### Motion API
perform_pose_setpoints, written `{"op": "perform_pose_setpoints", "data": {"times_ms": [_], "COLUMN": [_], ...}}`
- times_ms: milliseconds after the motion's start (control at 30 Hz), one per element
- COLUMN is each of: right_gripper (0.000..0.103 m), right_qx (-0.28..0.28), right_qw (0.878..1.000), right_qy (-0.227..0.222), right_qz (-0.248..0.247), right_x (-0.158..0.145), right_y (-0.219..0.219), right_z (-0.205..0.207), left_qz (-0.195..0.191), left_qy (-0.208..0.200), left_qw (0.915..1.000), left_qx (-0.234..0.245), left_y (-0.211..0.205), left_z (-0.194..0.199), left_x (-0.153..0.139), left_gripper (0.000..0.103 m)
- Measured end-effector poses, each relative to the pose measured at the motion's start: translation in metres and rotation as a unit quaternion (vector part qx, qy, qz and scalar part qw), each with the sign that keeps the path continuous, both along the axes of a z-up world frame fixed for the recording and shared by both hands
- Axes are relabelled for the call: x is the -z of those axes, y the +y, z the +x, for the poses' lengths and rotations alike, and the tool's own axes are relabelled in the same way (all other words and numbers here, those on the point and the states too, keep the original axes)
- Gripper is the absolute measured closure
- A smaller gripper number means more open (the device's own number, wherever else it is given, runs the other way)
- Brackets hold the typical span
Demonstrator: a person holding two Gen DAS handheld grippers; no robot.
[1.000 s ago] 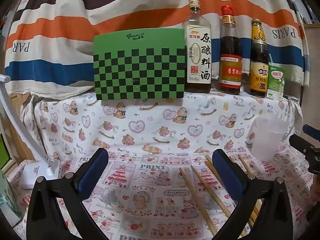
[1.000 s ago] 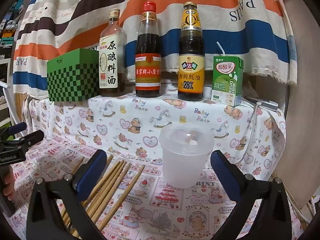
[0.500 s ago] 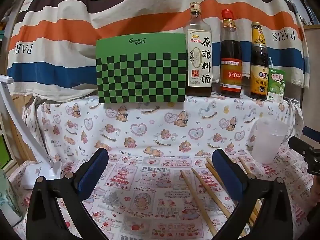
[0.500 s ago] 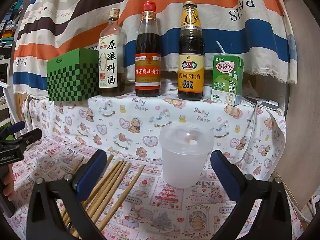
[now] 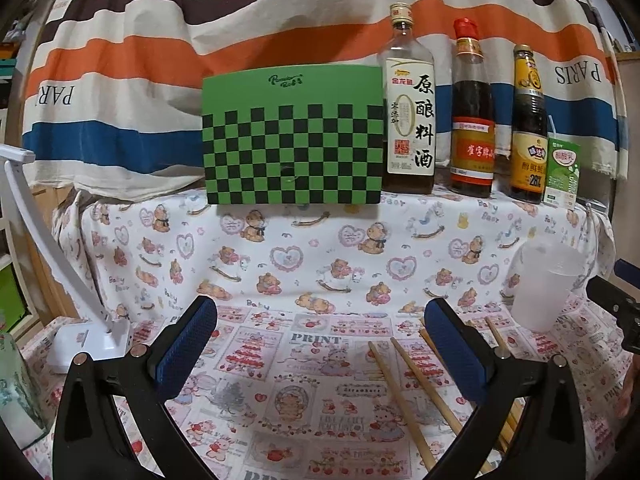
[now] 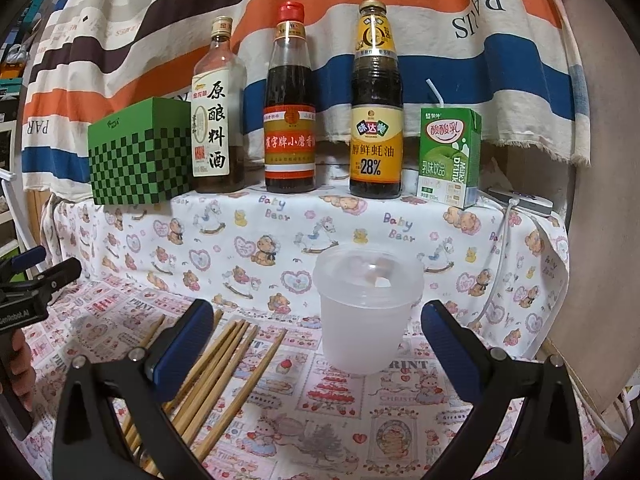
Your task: Organize utensils
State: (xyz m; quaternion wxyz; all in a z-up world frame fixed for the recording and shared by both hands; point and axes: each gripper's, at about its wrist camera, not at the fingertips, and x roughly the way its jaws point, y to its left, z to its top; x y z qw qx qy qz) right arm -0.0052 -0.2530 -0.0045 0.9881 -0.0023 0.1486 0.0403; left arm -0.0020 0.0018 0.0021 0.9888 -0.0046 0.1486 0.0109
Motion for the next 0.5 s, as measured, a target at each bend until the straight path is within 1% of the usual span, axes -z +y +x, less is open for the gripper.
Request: {"op": "perform_pose_setpoints", "data": {"times_ms": [200, 367, 500], "right_gripper": [0.000, 0.000, 0.000], "right_qx": [-0.007, 0.001, 0.000], "right_qw": [1.000, 1.000, 1.000], "right_qy": [-0.001, 0.003, -0.002], "right_qz": [-0.002, -0.007, -0.013], "right_x": [-0.0004, -0.0003, -0.0005], "right_y": [0.0015, 0.0035, 0.0054], "right_z": [-0.0001, -0.0005, -0.0029], "left_qz": [0.005, 0.003, 0.011], "left_qy": [-0.007, -0.002, -0.006], "left_qw": [1.0000, 0.9998, 0.9998], "left_qx": [-0.002, -0.019, -0.015], "left_y": [-0.0019, -0.0002, -0.0037], "left_z": [-0.0047, -0.0036, -0.0056], "left_x": [-0.0004, -0.0005, -0.0014], "left_gripper": [0.000, 0.000, 0.000]}}
